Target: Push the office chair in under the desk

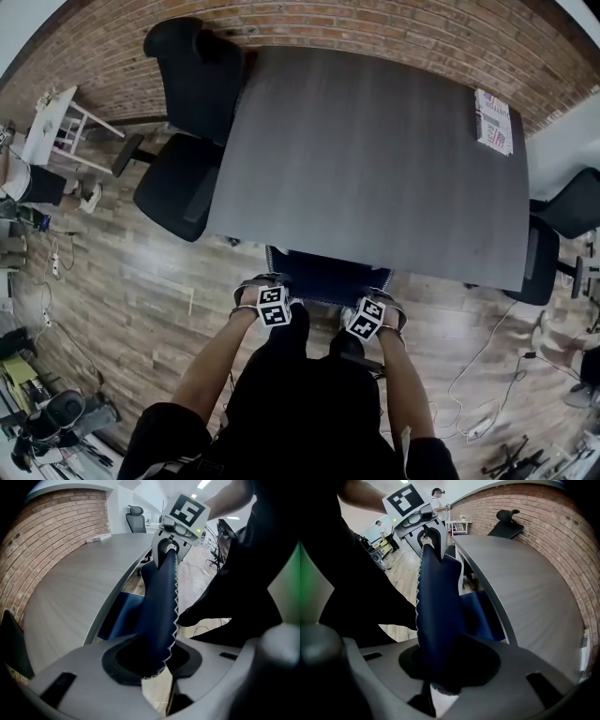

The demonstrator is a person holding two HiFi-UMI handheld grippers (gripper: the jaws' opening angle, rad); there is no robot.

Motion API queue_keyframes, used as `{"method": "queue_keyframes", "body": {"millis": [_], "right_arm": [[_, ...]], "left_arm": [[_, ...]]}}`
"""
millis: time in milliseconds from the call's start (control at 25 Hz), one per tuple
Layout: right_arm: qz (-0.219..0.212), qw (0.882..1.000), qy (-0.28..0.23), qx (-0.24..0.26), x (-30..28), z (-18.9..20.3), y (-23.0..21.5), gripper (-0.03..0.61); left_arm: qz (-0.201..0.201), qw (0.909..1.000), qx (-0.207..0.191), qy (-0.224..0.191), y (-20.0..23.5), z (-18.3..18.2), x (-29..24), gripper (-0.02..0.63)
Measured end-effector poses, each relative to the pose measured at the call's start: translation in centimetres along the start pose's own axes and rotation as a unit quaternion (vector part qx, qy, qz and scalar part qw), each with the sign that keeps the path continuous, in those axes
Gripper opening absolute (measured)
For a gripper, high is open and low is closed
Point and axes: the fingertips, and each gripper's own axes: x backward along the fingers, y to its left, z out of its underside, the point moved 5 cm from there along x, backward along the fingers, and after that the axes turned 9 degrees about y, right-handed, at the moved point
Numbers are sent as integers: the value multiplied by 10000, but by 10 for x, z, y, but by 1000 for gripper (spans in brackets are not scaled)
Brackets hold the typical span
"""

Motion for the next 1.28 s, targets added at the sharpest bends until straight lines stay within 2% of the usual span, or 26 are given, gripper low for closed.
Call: {"method": "queue_keyframes", "body": {"millis": [400, 560, 840, 1000, 1280], "right_arm": [[135, 9997, -38, -188, -2, -14, -23, 114], [16, 10000, -19, -82, -1, -14, -28, 120], [21, 9999, -3, -148, -4, -13, -26, 123], [65, 9997, -62, -236, -3, -13, -27, 132], [79, 9986, -41, -519, 0, -12, -28, 190]], "left_arm": [[-50, 9999, -158, -8, 33, 5, -1, 114], [-44, 9996, -265, 17, 36, 2, -1, 114], [-100, 9998, -143, -14, 35, 6, -5, 114], [-99, 9999, 75, -90, 35, 5, -4, 120], [-19, 9954, 895, -329, 35, 4, 2, 185]]}}
